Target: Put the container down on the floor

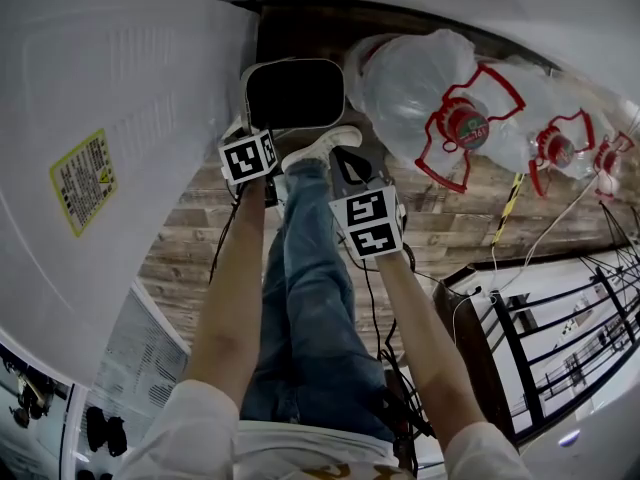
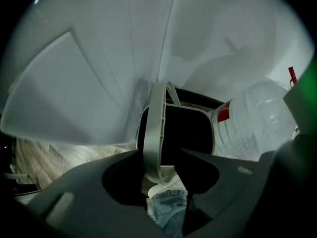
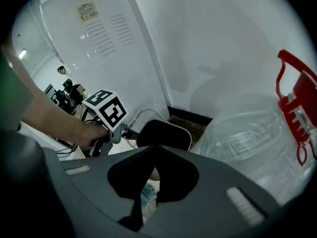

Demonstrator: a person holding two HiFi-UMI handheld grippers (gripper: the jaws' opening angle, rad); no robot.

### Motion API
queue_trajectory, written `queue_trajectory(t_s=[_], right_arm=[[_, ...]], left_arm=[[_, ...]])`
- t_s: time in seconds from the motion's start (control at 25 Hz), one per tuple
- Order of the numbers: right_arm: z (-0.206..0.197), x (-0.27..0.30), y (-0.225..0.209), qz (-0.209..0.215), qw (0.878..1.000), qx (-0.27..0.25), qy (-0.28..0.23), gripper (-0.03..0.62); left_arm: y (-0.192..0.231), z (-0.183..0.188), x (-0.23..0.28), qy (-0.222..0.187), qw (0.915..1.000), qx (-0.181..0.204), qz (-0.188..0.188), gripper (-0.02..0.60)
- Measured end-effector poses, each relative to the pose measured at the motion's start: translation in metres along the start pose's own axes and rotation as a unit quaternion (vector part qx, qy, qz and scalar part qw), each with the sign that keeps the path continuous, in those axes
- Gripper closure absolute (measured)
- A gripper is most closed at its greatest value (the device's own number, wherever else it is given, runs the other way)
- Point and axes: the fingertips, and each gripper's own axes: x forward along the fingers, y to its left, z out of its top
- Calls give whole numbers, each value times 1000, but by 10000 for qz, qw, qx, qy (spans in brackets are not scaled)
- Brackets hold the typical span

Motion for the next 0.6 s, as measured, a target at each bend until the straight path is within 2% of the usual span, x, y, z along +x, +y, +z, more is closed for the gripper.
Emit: queue_trajectory(t_s=[0.12,0.44,0.6], right_arm=[[-1,1,-1,-9,10000,-3,24,566],[3,1,2,-9,10000,-23,29,566],[6,0,0,-32,10000,-13,-14,566]], left_arm=[[2,-2,1,79,9999,-115,46,406],[14,-8,2,382,9987,-137,316,387],[18,-14,0,565,9975,-156,383,351]])
